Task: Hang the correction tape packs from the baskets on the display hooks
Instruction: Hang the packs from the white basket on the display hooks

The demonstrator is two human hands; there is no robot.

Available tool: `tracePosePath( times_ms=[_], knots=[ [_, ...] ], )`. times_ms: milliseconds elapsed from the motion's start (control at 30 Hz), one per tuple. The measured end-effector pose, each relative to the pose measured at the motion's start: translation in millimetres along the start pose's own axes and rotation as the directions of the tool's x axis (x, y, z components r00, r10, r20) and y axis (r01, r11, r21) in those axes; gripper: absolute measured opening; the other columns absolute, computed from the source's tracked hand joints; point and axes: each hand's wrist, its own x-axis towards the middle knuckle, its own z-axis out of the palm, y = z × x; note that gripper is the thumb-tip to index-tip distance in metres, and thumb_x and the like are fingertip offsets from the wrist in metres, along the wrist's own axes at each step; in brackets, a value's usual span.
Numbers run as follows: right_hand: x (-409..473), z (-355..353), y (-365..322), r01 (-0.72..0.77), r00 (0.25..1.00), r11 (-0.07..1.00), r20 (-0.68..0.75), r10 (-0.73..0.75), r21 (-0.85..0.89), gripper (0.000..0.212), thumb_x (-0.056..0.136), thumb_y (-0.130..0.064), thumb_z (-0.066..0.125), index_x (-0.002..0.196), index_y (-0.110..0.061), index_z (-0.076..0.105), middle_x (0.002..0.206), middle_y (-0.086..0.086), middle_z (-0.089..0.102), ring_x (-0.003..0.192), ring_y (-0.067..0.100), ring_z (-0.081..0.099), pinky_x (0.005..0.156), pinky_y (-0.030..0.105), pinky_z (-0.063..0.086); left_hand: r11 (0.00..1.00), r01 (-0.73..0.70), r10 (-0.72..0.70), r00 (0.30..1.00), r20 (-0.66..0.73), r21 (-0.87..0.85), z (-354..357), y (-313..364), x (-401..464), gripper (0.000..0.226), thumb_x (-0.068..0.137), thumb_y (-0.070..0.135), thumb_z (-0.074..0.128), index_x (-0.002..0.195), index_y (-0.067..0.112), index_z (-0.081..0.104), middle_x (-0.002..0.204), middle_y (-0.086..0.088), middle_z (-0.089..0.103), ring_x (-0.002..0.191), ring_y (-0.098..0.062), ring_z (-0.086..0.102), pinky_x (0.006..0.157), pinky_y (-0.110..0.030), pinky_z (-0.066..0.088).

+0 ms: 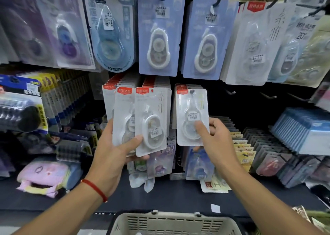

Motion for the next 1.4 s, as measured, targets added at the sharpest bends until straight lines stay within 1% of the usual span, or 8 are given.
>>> tracePosePath(
  times_ms=[200, 333, 467, 700, 833, 1000, 1233, 1400],
  knots=[
    [-0.7, 6.7, 23.8, 0.121, 0.992, 0.773, 0.043, -0.121, -0.622, 0.064, 0.107, -0.040, 0.050, 0.161, -0.016, 0.026, 0.159, 0.010, 0.037, 0.138, 0.027, 0.048, 0.109, 0.042, 0.043, 1.000, 0.016, -0.016, 1.000, -0.006, -0.016, 1.2, -1.0, -5.9, 0.054, 0.092, -0.005, 0.071, 0.129, 0.034, 0.065, 0.122, -0.006, 0.076, 0.103, -0.034, 0.077, 0.065, -0.048, 0.064],
    [10.9, 20.3, 21.2, 0.485, 0.843, 0.432, 0.277, -0.461, -0.760, 0.064, 0.096, -0.019, 0.066, 0.155, -0.019, 0.042, 0.165, 0.013, 0.031, 0.149, 0.032, 0.035, 0.116, 0.048, 0.039, 1.000, 0.010, -0.010, 1.000, -0.011, -0.015, 1.8, 1.0, -6.7, 0.054, 0.092, -0.007, 0.070, 0.123, 0.037, 0.067, 0.119, -0.005, 0.077, 0.103, -0.034, 0.077, 0.064, -0.047, 0.064],
    [37.7, 40.2, 12.9, 0.377, 0.892, 0.307, 0.254, -0.374, -0.874, 0.065, 0.092, -0.017, 0.063, 0.153, -0.022, 0.042, 0.168, 0.017, 0.026, 0.154, 0.038, 0.028, 0.113, 0.052, 0.042, 1.000, -0.015, 0.015, 0.999, -0.031, -0.015, 1.5, 2.1, -6.2, 0.058, 0.091, -0.009, 0.070, 0.119, 0.042, 0.069, 0.118, -0.003, 0.077, 0.105, -0.031, 0.076, 0.065, -0.048, 0.065],
    [86.9, 53.4, 15.1, 0.270, 0.963, 0.403, 0.239, -0.126, -0.874, 0.074, 0.097, -0.024, 0.056, 0.164, -0.026, 0.024, 0.175, 0.011, 0.005, 0.151, 0.037, 0.031, 0.105, 0.052, 0.047, 0.999, -0.009, 0.008, 1.000, -0.021, -0.037, -4.3, -1.0, -3.6, 0.057, 0.092, -0.007, 0.070, 0.125, 0.039, 0.067, 0.117, -0.003, 0.078, 0.099, -0.034, 0.077, 0.065, -0.050, 0.065],
    [76.6, 42.2, 8.3, 0.207, 0.978, 0.580, 0.190, -0.090, -0.788, 0.055, 0.101, -0.021, 0.055, 0.156, -0.018, 0.046, 0.161, 0.014, 0.040, 0.136, 0.038, 0.051, 0.107, 0.049, 0.048, 0.998, 0.031, -0.031, 0.999, 0.010, -0.050, -5.0, -1.3, -4.6, 0.053, 0.094, -0.001, 0.071, 0.130, 0.036, 0.063, 0.116, -0.007, 0.078, 0.093, -0.042, 0.076, 0.066, -0.056, 0.064],
    [6.5, 28.3, -7.4, 0.100, 0.975, 0.982, 0.212, -0.065, -0.162, 0.024, 0.107, -0.037, 0.056, 0.106, -0.023, 0.075, 0.095, -0.005, 0.078, 0.088, 0.015, 0.073, 0.089, 0.043, 0.060, 0.984, 0.151, -0.132, 0.975, 0.177, -0.099, 1.0, -2.4, -8.1, 0.052, 0.093, 0.016, 0.079, 0.136, 0.036, 0.060, 0.127, -0.010, 0.075, 0.101, -0.040, 0.077, 0.073, -0.047, 0.064],
    [-43.9, 18.0, -9.7, -0.007, 0.952, 0.979, 0.301, -0.056, 0.202, 0.038, 0.087, -0.042, 0.074, 0.121, -0.025, 0.067, 0.113, -0.008, 0.079, 0.105, 0.013, 0.076, 0.090, 0.031, 0.062, 0.968, 0.232, -0.203, 0.948, 0.245, -0.096, 23.0, -12.9, -12.8, 0.060, 0.089, 0.019, 0.083, 0.140, 0.032, 0.055, 0.135, -0.011, 0.071, 0.115, -0.044, 0.072, 0.088, -0.069, 0.058],
    [-37.7, -0.5, -6.9, 0.060, 0.987, 0.992, 0.139, -0.075, 0.110, 0.025, 0.096, -0.041, 0.069, 0.118, -0.031, 0.063, 0.107, -0.015, 0.075, 0.100, 0.007, 0.073, 0.081, 0.025, 0.059, 0.979, 0.195, -0.189, 0.978, 0.092, -0.063, 20.9, -9.6, -8.5, 0.056, 0.081, 0.015, 0.081, 0.130, 0.033, 0.062, 0.122, -0.005, 0.076, 0.100, -0.031, 0.078, 0.068, -0.042, 0.064]
  ],
)
